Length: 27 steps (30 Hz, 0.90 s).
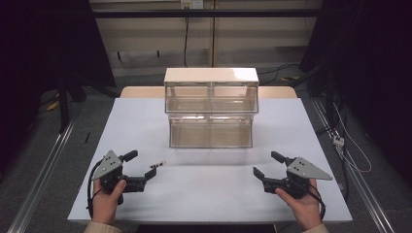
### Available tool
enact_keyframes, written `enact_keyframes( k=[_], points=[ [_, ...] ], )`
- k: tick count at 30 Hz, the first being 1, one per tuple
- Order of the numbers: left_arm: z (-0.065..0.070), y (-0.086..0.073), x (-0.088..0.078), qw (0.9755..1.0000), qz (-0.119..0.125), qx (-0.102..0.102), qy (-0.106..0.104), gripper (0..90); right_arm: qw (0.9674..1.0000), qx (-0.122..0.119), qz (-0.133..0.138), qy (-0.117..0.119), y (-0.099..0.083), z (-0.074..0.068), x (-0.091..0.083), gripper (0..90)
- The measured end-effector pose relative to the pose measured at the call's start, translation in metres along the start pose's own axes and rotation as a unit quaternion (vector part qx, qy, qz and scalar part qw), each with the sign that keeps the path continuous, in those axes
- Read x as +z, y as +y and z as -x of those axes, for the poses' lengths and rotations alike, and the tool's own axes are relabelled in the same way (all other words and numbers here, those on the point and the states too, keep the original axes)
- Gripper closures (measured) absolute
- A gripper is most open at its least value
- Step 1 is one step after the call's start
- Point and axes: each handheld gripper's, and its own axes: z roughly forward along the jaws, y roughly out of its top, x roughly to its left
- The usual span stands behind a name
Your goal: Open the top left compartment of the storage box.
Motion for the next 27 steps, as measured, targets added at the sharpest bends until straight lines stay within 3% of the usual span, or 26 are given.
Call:
enact_keyframes(
  k=[4, 6, 7, 8, 14, 21, 27],
  points=[
    [-0.001, 0.0, -0.001, 1.0, -0.001, 0.001, 0.002, 4.0, 0.9998, 0.01, -0.001, 0.019, 0.013, 0.002, 0.006, 45.5],
    [-0.001, 0.0, -0.001, 1.0, 0.0, 0.0, 0.003, 4.0, 0.9997, 0.013, -0.001, 0.019, 0.015, 0.003, 0.008, 46.9],
    [-0.001, 0.0, -0.001, 1.0, -0.001, 0.001, 0.004, 4.0, 0.9997, 0.014, -0.003, 0.02, 0.018, 0.004, 0.009, 50.4],
    [-0.001, 0.0, -0.001, 1.0, -0.002, 0.002, 0.005, 4.0, 0.9995, 0.012, -0.002, 0.029, 0.025, 0.007, 0.013, 60.6],
    [-0.001, 0.0, -0.001, 1.0, -0.003, 0.004, 0.004, 4.0, 0.999, 0.023, -0.005, 0.039, 0.044, 0.016, 0.024, 79.0],
    [-0.001, -0.001, 0.0, 1.0, -0.005, 0.003, 0.003, 4.0, 0.9982, 0.036, -0.011, 0.047, 0.061, 0.025, 0.036, 90.0],
    [-0.001, -0.001, 0.0, 1.0, -0.006, 0.004, 0.0, 4.0, 0.9973, 0.038, -0.02, 0.06, 0.072, 0.029, 0.045, 90.0]
  ],
)
